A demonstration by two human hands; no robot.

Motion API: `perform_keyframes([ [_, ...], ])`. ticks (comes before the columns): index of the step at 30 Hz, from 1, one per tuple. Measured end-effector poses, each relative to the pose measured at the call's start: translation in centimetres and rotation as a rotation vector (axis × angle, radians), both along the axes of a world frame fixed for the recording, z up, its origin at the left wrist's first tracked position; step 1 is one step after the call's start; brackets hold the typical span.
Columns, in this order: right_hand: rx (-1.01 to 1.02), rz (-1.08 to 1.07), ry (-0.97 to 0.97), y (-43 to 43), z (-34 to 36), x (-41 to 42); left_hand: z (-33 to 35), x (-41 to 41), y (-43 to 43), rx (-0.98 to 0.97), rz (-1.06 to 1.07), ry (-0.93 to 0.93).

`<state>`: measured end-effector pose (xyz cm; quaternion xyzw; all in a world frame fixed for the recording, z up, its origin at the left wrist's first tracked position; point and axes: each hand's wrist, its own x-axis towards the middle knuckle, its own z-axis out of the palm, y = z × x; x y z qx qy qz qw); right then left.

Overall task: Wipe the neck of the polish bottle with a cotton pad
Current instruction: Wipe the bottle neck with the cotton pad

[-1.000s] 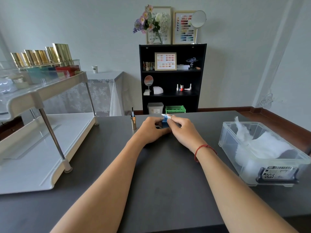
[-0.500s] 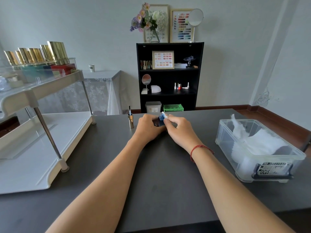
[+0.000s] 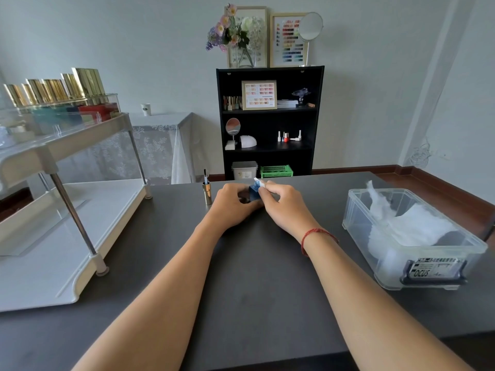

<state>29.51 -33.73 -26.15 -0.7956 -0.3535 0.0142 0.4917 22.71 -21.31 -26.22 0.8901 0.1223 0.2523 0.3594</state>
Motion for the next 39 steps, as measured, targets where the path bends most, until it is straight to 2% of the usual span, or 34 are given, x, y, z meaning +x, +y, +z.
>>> perform_keyframes([
  [10, -0.038, -0.035, -0.003, 0.1, -0.3, 0.0, -0.1, 0.5, -0.4, 0.062, 0.101, 0.025],
  [16, -0.057, -0.019, 0.007, 0.3, -0.5, 0.1, 0.2, 0.3, -0.2, 0.119, 0.049, 0.075],
  [21, -0.108, -0.002, 0.0, 0.1, -0.1, 0.1, 0.0, -0.4, -0.1, 0.041, -0.033, 0.094],
  [39, -0.077, -0.03, -0.048, -0.1, -0.4, -0.7, -0.3, -0.1, 0.0, 0.043, 0.08, 0.06],
])
